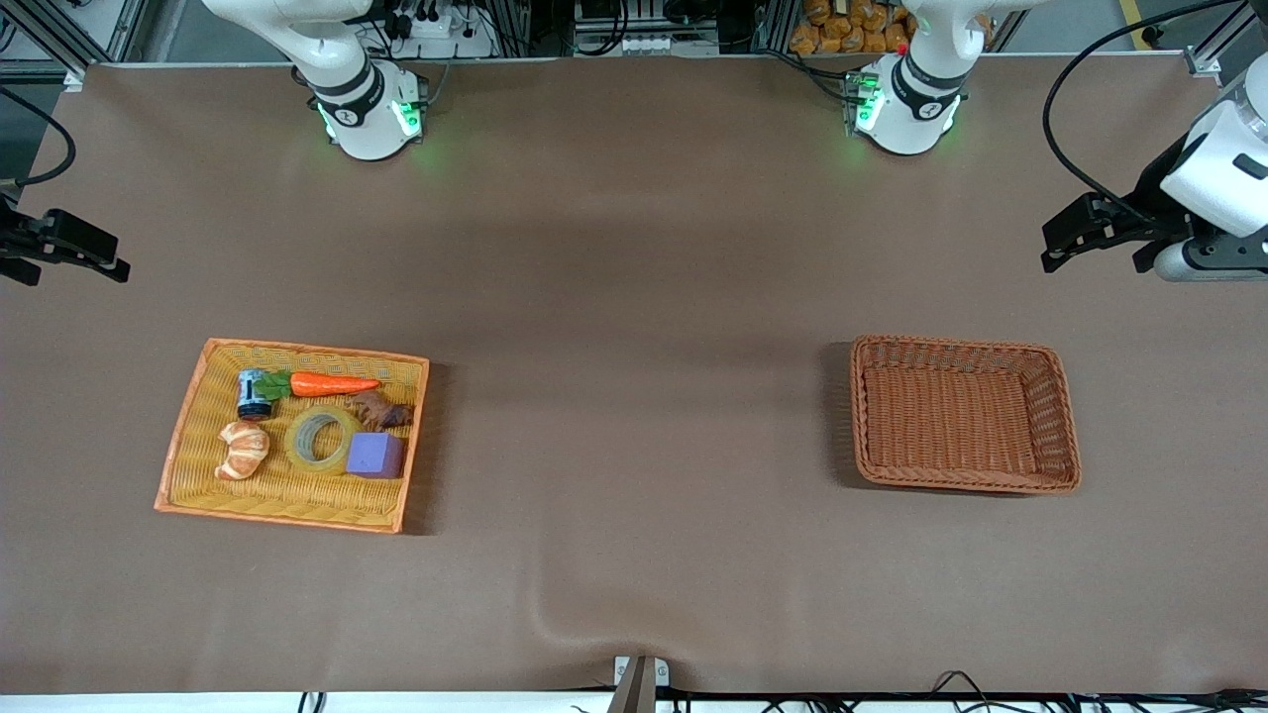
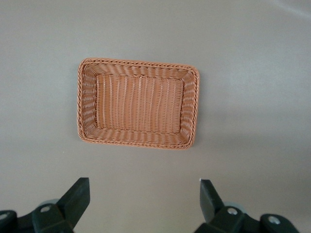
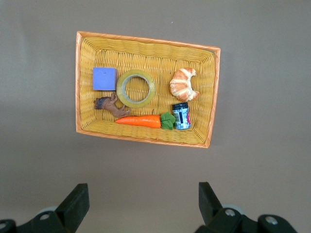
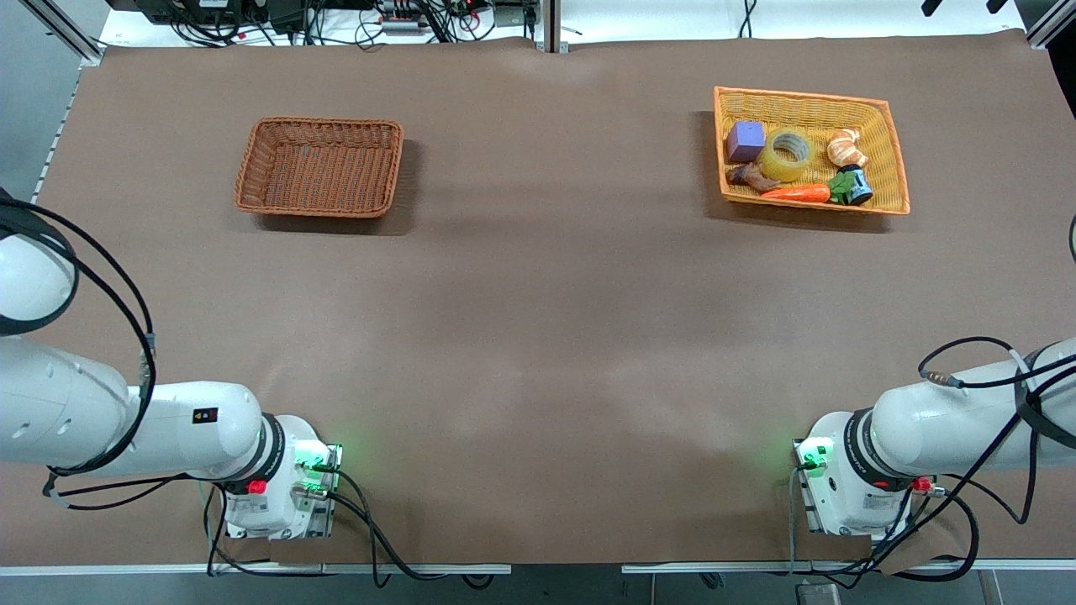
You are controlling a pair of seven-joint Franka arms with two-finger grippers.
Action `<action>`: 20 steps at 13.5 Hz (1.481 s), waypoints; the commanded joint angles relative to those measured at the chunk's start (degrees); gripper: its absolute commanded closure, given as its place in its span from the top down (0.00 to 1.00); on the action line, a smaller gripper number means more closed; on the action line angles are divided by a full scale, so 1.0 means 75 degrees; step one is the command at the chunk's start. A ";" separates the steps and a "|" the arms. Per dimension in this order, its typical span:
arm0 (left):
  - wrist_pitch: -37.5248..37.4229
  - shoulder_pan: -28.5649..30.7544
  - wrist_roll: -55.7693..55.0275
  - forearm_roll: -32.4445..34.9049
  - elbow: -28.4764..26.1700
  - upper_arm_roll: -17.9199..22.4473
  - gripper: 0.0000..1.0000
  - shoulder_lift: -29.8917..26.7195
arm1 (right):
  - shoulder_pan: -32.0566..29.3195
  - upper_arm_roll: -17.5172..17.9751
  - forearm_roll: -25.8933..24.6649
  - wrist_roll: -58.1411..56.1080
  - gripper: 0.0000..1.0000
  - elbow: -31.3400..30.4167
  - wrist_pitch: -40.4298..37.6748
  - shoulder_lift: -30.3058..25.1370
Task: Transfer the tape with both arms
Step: 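Reach the right gripper toward the tape roll in the yellow tray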
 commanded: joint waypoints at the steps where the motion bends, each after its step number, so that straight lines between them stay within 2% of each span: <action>1: -0.0162 0.0068 0.0033 -0.0043 0.0082 -0.0013 1.00 -0.0043 | -0.0142 0.0106 0.0077 0.0051 1.00 -0.0027 -0.0111 -0.0071; 7: -0.0162 0.0080 0.0044 -0.0090 0.0047 0.0034 1.00 0.0004 | -0.0002 0.0130 0.0089 -0.0008 1.00 -0.0039 -0.0065 -0.0001; 9: -0.0174 0.0068 0.0045 -0.0091 -0.0023 0.0034 1.00 0.0015 | 0.0092 0.0130 0.0089 -0.0322 1.00 -0.0074 -0.0030 0.0244; 11: -0.0244 0.0068 0.0021 -0.0091 -0.0047 0.0034 1.00 0.0086 | 0.0232 0.0130 0.0089 -0.0500 1.00 -0.0412 0.0331 0.0432; 12: -0.0244 0.0068 0.0009 -0.0091 -0.0035 0.0034 1.00 0.0086 | 0.0326 0.0130 0.0089 -0.0535 1.00 -0.0530 0.0612 0.0595; 14: -0.0244 0.0056 -0.0014 -0.0091 -0.0035 0.0034 1.00 0.0086 | 0.0385 0.0142 0.0275 -0.1280 1.00 -0.0531 0.1256 0.1367; 18: -0.0244 0.0068 -0.0014 -0.0091 -0.0047 0.0034 1.00 0.0086 | 0.0713 0.0130 0.0581 -0.2221 1.00 -0.0566 0.1937 0.2469; 20: -0.0244 0.0056 -0.0014 -0.0091 -0.0047 0.0034 1.00 0.0086 | 0.0748 0.0142 0.0709 -0.3004 1.00 -0.1113 0.3022 0.2881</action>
